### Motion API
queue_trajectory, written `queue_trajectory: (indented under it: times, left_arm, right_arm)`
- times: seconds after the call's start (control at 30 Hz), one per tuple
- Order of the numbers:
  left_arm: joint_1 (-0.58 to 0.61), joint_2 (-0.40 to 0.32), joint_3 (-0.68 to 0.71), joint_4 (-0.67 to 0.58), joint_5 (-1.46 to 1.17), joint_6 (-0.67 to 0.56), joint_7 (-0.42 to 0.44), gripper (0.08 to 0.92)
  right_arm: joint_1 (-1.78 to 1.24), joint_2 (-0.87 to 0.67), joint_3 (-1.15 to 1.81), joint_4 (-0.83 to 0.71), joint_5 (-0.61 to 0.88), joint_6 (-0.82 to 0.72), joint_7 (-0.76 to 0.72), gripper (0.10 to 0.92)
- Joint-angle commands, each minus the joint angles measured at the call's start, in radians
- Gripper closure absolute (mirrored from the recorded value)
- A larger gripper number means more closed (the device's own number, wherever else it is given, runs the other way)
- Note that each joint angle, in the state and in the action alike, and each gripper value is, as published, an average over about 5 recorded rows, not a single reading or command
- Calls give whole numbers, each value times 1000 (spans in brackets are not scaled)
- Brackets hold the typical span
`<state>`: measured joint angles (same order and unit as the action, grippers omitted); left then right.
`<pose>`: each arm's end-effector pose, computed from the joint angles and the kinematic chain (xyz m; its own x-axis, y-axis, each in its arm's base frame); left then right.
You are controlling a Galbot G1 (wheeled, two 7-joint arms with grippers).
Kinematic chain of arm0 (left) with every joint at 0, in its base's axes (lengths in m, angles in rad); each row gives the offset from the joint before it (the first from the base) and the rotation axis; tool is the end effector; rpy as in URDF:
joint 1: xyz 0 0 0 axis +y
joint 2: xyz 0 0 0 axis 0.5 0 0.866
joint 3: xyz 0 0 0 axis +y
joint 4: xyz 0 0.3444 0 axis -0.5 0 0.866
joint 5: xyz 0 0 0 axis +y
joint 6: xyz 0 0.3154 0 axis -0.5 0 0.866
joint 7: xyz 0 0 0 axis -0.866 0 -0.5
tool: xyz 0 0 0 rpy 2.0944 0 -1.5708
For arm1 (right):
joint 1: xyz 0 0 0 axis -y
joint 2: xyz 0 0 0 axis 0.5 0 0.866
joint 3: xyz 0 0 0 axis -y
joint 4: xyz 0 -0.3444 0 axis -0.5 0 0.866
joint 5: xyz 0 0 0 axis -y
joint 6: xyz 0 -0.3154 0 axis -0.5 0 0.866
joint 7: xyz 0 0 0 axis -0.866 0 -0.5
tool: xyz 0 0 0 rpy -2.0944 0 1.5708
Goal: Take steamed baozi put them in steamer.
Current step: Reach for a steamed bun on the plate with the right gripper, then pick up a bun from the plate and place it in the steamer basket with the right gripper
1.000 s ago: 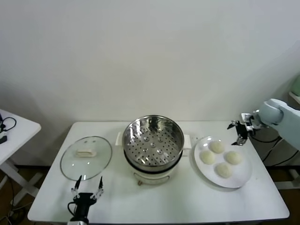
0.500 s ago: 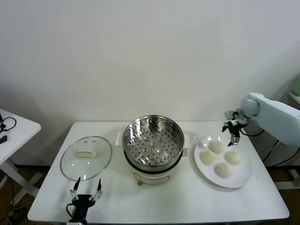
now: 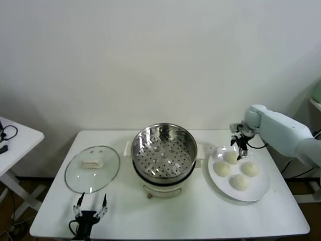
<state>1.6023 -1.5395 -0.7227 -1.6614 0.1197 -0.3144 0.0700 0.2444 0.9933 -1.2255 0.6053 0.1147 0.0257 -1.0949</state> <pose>0.0963 0.0720 -0.4289 -0.9852 -0.0654 0.1582 -0.0284 0.9738 0.2254 0.5702 -0.1816 -0.1966 -0.0956 0.0096 0.9954 -0.9939 -0.0566 -0.0949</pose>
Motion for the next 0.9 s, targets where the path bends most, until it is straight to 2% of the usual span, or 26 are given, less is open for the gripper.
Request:
queue_trajectory:
  times: [0.03,0.43,0.67,0.9]
  left_arm:
    - [-2,2,0,10,8,-5,-1,177]
    - [-9,7,-3,18,13,-8,-3,177]
    - [-6,7,-4,10,13,-8,-2,177]
    - [-1,5,-10,2,13,-9,-3,177]
  right_arm:
    - [-41,33,38,-60,-27,9,3,203]
    - [-62,42,71,-72,-55,13,22,214]
    - [-55,42,70,-63,-79,16,22,363]
    - [26,-7,8,51,-40,13,13,435]
